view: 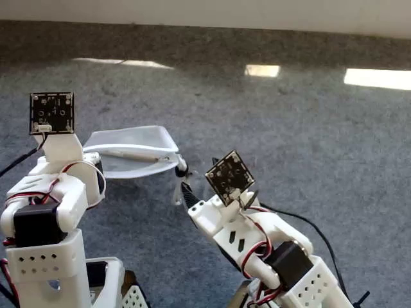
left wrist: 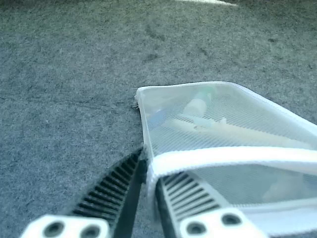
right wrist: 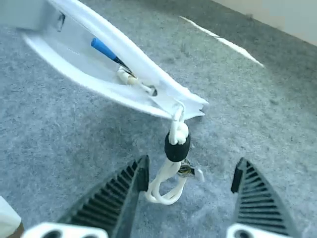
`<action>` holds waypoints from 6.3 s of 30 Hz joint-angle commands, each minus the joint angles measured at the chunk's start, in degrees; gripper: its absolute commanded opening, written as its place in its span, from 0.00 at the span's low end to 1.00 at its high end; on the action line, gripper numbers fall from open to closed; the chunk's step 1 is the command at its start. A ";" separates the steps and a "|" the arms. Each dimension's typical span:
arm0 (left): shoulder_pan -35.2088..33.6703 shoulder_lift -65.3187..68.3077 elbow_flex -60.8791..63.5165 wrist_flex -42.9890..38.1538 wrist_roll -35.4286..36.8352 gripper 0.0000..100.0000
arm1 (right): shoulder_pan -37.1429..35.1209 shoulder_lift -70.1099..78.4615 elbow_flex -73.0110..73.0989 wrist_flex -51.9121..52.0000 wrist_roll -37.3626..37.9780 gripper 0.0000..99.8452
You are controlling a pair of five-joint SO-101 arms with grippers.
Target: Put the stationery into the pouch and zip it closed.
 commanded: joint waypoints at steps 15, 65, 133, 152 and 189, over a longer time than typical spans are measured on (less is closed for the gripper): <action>-0.31 -1.01 -1.10 -0.18 -0.35 0.01 | 0.40 -0.04 15.69 -22.81 4.31 0.26; -0.31 -1.19 -0.75 0.18 -0.44 0.01 | -0.57 9.45 20.09 -45.32 4.40 0.00; 30.90 -1.36 -19.82 0.09 -7.30 0.24 | -8.40 -24.40 8.48 4.00 16.00 0.00; 40.57 -1.36 -17.54 12.04 -19.08 0.24 | 10.24 -24.31 -8.48 19.82 19.96 0.00; 53.14 -1.36 7.78 -18.11 -9.14 0.24 | 16.31 -24.48 -19.38 29.14 16.44 0.00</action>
